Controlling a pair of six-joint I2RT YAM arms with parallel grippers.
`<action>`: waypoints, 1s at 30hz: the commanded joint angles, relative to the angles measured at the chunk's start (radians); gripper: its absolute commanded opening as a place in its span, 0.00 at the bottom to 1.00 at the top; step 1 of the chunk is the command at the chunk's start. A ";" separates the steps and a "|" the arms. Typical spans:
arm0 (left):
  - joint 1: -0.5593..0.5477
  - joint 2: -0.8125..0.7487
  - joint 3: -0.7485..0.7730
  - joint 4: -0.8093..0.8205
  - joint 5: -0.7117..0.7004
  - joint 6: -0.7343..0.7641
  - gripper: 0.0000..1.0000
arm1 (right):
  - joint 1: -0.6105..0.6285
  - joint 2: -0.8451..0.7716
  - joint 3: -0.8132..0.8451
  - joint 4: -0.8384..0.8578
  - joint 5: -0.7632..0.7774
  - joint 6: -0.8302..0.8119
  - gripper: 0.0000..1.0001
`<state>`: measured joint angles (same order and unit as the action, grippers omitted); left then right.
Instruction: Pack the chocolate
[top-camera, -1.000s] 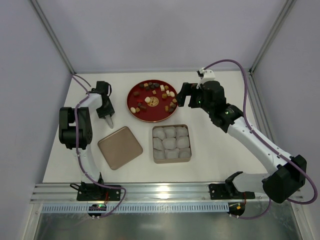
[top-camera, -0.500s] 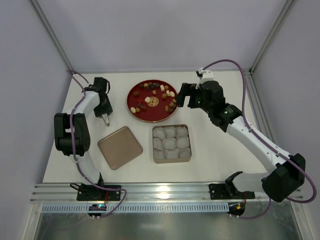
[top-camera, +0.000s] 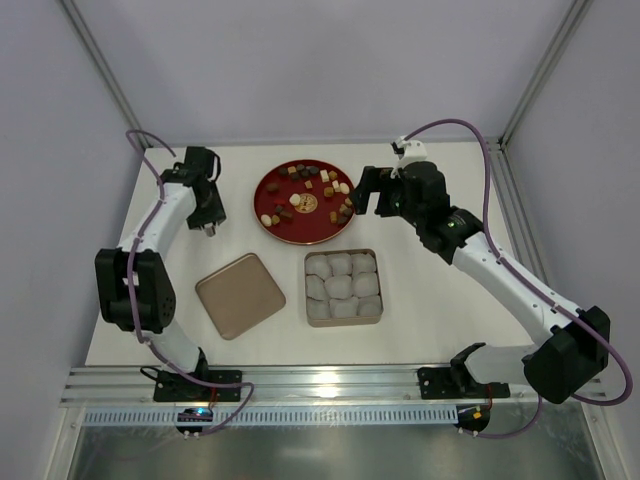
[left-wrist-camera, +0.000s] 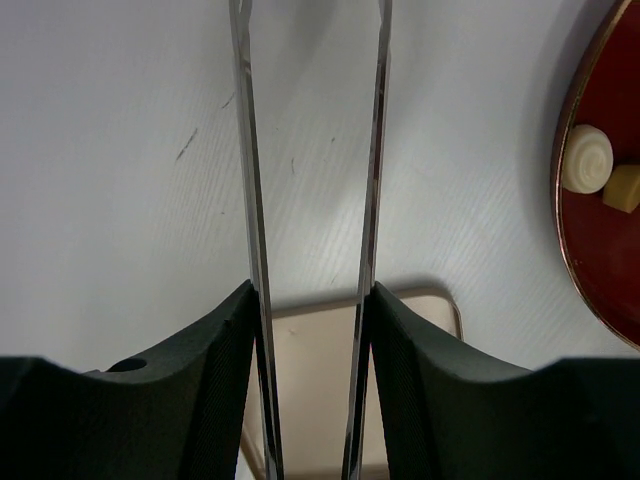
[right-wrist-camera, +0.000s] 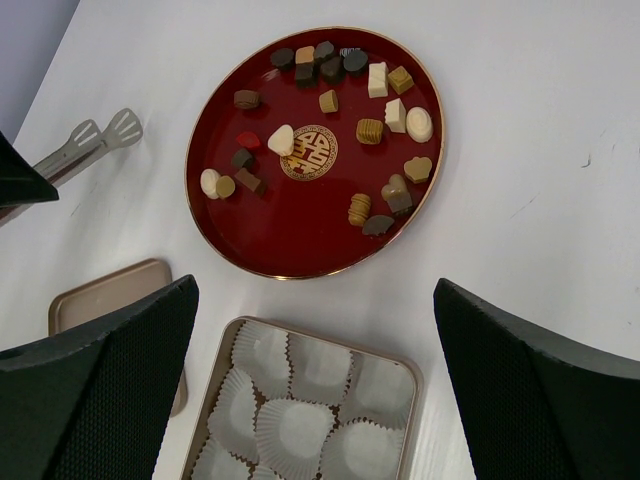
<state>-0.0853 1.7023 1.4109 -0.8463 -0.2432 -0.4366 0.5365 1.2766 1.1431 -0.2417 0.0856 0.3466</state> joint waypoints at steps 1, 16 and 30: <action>-0.021 -0.075 0.060 -0.051 -0.011 0.013 0.47 | 0.003 0.001 0.043 0.015 0.000 0.000 1.00; -0.099 -0.181 0.171 -0.172 0.005 0.024 0.44 | 0.003 -0.002 0.047 0.008 -0.001 0.002 1.00; -0.329 -0.040 0.391 -0.221 0.056 0.001 0.46 | 0.002 -0.008 0.049 -0.002 0.003 -0.001 1.00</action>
<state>-0.3859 1.6032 1.7416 -1.0607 -0.2123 -0.4370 0.5365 1.2766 1.1519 -0.2565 0.0856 0.3466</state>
